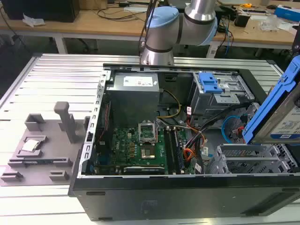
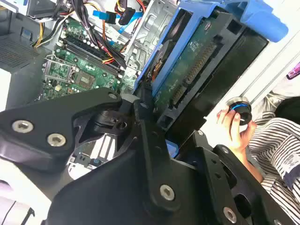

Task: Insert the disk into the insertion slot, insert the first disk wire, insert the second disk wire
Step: 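Insert the disk into the insertion slot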

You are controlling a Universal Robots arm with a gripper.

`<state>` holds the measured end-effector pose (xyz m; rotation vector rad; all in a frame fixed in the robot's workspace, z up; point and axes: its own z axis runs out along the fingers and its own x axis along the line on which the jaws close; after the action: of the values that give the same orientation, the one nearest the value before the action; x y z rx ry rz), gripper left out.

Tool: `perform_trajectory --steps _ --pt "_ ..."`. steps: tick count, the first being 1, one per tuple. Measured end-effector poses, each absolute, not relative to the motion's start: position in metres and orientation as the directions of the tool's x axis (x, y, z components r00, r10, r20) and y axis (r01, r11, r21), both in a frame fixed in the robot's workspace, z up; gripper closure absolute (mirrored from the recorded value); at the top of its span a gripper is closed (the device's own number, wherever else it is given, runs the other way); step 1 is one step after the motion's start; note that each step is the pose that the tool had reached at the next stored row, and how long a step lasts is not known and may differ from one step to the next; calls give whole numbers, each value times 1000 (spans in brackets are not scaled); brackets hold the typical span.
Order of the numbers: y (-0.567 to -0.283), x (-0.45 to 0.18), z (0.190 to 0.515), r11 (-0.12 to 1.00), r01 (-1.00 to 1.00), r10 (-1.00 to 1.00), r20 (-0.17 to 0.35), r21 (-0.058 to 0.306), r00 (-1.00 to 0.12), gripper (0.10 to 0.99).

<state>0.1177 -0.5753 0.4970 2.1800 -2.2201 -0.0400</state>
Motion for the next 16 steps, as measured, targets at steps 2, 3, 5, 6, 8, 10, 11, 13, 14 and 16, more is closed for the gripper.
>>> perform_trajectory --steps 2,3,5,6,8,10,11,13,14,16 --pt "-575 118 493 18 -999 -1000 3 39 -18 725" --pt "-575 118 491 18 -999 -1000 3 39 -18 725" --pt "-575 118 485 18 -999 -1000 3 39 -18 725" --pt "-575 118 483 18 -999 -1000 3 39 -18 725" --pt "-575 118 480 18 -999 -1000 3 39 -18 725" --pt "-575 118 477 18 -999 -1000 3 39 -18 725" --pt "-574 117 475 18 -999 -1000 3 39 -18 725" --pt "-572 117 467 18 -999 -1000 3 39 -18 725" --pt "-571 117 462 18 -999 -1000 3 39 -18 725" --pt "-570 116 454 18 -999 -1000 3 39 -18 725"
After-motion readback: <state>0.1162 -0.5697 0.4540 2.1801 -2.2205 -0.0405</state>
